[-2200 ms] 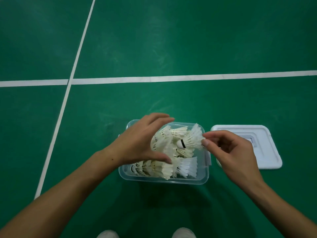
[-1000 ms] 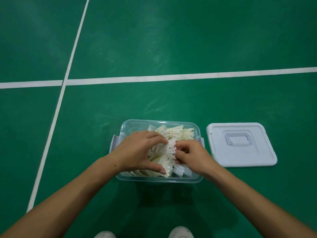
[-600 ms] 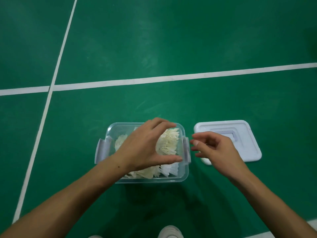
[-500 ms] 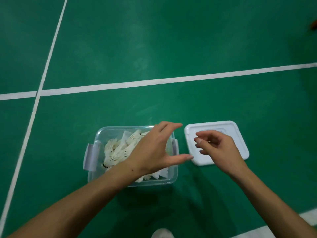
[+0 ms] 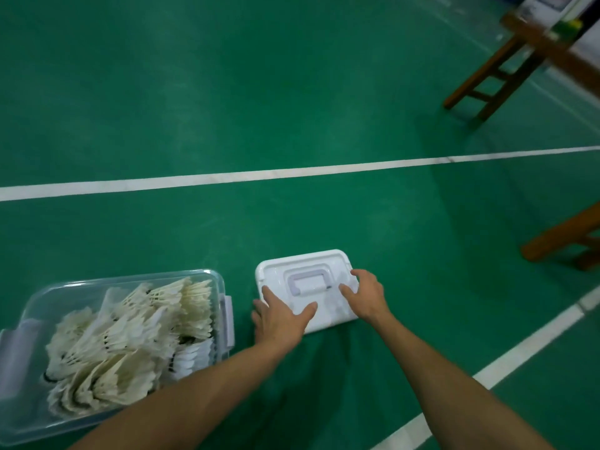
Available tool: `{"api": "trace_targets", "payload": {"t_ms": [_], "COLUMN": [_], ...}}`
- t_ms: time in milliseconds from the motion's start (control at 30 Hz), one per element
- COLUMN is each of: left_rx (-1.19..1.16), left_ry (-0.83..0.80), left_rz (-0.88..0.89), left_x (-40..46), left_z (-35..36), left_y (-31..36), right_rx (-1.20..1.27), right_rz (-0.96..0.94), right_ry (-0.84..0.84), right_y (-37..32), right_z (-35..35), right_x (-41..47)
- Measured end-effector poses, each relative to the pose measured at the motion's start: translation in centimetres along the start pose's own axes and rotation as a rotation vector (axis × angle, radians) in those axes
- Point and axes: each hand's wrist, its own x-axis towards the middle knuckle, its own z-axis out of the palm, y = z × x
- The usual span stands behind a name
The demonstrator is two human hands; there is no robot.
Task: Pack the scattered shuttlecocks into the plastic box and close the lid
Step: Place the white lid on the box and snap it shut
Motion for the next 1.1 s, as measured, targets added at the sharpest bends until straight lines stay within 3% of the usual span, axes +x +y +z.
{"api": "trace_targets", "payload": {"t_ms": [133, 333, 567, 733, 867, 1100], "left_rx": [0.025, 0.011, -0.148, -0.223, -0.207, -0.149], "left_ry": [0.008, -0.03, -0.047, 0.086, 0.254, 0.436], "left_rz": [-0.039, -0.022, 0.258, 0.457, 0.547, 0.405], "left_x": [1.2, 0.5, -4.7, -8.6, -10.6, -13.1], "left_z": [0.4, 0.1, -3.6, -11.2, -19.1, -28.9], "left_y": [0.6, 1.3, 4.9, 5.3, 1.7, -7.6], "right_rx": [0.003, 0.179, 0.287, 0.399, 0.452, 0.509], "right_rz": [0.036, 0.129, 0.029, -0.104, -0.262, -0.382], "right_ry": [-0.078, 0.018, 0.269, 0.356, 0.284, 0.087], "right_y": [1.0, 1.3, -0.3, -5.2, -11.2, -20.2], "right_z": [1.9, 1.8, -4.9, -8.5, -6.8, 0.5], "right_x": [1.1, 1.1, -2.5, -6.0, -9.4, -14.8]}}
